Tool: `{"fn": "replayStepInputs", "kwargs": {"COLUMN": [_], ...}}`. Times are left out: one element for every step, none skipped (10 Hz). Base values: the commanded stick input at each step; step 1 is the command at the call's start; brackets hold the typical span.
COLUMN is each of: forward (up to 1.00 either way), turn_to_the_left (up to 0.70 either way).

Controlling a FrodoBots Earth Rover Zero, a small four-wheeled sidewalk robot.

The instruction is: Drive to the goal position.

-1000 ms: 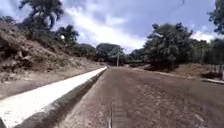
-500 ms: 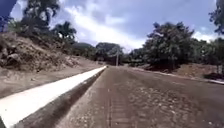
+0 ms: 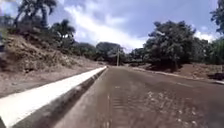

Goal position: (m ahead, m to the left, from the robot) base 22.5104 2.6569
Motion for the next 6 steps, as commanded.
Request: {"fn": "replayStepInputs", "kwargs": {"forward": [1.00,1.00,1.00,1.00,1.00,1.00], "turn_to_the_left": [0.00,0.00,-0.07,0.00,0.00,0.00]}}
